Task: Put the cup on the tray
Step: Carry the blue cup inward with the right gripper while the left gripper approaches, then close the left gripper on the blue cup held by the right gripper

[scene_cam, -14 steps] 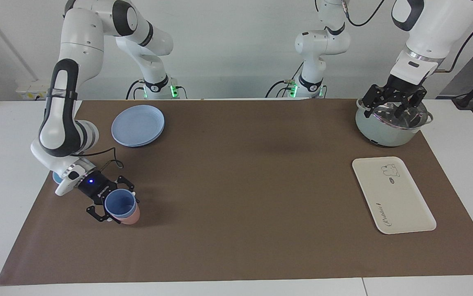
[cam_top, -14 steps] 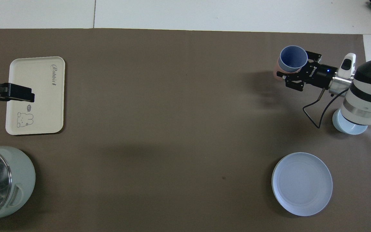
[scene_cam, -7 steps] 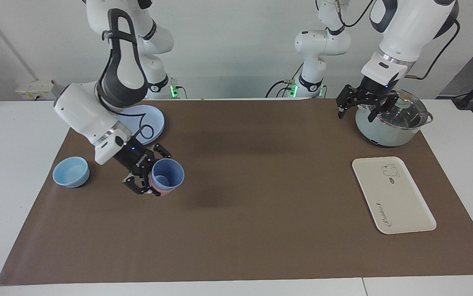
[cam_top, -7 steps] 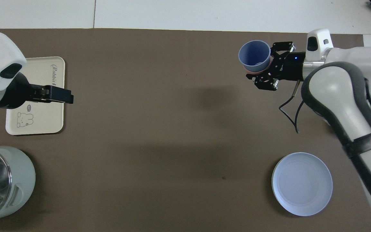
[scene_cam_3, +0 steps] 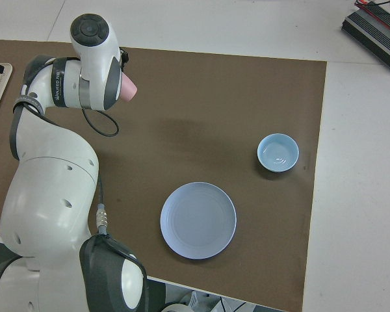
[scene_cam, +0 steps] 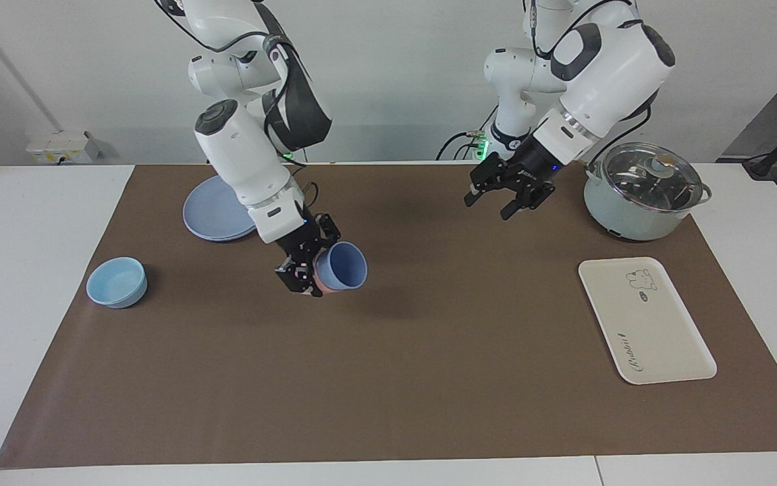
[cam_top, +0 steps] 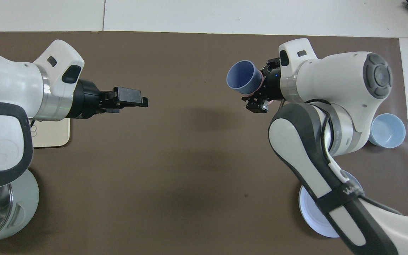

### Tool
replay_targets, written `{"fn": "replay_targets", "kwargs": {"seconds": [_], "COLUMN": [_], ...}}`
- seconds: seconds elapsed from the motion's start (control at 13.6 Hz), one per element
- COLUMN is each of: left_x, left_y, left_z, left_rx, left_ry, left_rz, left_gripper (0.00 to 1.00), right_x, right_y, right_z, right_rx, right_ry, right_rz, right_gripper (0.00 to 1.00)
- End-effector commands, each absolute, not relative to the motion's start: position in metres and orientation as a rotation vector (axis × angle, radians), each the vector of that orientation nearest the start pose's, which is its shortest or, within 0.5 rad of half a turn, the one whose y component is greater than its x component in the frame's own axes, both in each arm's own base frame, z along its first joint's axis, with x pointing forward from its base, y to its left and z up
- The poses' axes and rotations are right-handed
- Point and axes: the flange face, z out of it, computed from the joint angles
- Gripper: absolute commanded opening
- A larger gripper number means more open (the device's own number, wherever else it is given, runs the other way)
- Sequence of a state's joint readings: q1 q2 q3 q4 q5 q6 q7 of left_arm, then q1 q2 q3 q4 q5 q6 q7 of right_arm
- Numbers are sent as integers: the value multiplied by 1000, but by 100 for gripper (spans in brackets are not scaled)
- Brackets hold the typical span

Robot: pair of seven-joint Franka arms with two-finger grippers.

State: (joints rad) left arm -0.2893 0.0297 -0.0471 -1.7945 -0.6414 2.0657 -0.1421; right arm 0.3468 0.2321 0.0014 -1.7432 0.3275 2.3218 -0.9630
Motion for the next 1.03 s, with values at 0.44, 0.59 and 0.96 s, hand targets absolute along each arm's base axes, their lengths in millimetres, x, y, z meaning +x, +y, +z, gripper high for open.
{"fn": "replay_targets", "kwargs": {"seconds": [0.44,0.59,0.96], "left_x": [573,576,578], "left_y": [-304,-307,-319], "left_z": [508,512,510], "left_rx": [2313,2286,2235], "left_ry": [215,232,291], "left_rz": [209,225,293], "left_gripper": [85,82,79], "right_x": [606,607,606], "right_y": [268,268,268], "right_z": [495,494,492], "right_rx": [-2472,-2474,-2474], "right_ry": [-1595,-1592,-1594], "right_rz": [-699,-717,-710], "right_gripper": [0,0,0]}}
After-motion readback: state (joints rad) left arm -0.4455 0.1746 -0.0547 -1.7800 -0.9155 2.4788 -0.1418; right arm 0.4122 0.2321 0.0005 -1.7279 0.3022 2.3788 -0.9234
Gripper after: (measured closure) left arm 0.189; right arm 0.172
